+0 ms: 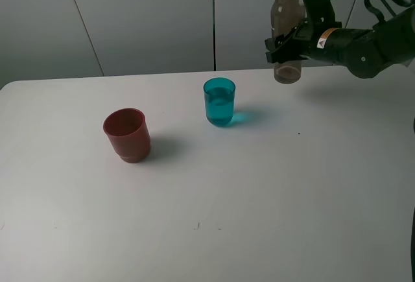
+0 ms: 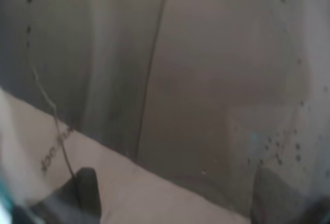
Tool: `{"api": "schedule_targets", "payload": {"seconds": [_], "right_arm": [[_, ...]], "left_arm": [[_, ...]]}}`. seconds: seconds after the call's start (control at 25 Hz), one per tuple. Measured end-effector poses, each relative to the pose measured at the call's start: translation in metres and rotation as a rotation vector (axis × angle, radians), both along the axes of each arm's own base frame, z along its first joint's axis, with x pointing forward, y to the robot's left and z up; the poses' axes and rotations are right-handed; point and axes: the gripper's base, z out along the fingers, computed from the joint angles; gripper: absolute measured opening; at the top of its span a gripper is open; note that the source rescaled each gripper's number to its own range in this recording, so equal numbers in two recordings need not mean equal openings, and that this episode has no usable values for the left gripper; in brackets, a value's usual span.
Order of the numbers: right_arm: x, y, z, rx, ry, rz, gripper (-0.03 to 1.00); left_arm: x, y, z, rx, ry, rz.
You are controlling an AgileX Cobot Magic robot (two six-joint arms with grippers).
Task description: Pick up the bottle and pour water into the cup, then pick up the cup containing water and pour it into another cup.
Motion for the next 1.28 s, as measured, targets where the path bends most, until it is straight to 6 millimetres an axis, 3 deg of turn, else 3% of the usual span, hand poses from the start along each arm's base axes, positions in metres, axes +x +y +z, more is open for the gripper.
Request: {"api": "schedule_targets", "payload": {"seconds": [0.24,0.4,0.6,0.88,1.28], "right_arm": [[-0.010,-0.036,-0.010,0.066,-0.030,-0.058,0.04],[-0.009,-0.049,-0.017,0.106,-0.032,-0.066,0.04],[-0.008,-0.056,-0.039,0.144,-0.030,-0.062,0.04],[-0.007,-0.058,-0.055,0.177,-0.057,-0.038,0.04],[-0.004,-0.059,-0.063,0.166,-0.031,-0.046,0.04]], "left_arm": [[0.000,0.000,0.000,0.000,0.000,0.000],[0.000,0.000,0.000,0.000,0.000,0.000],[0.000,0.000,0.000,0.000,0.000,0.000],[0.000,0.000,0.000,0.000,0.000,0.000],[0.000,0.000,0.000,0.000,0.000,0.000]]}}
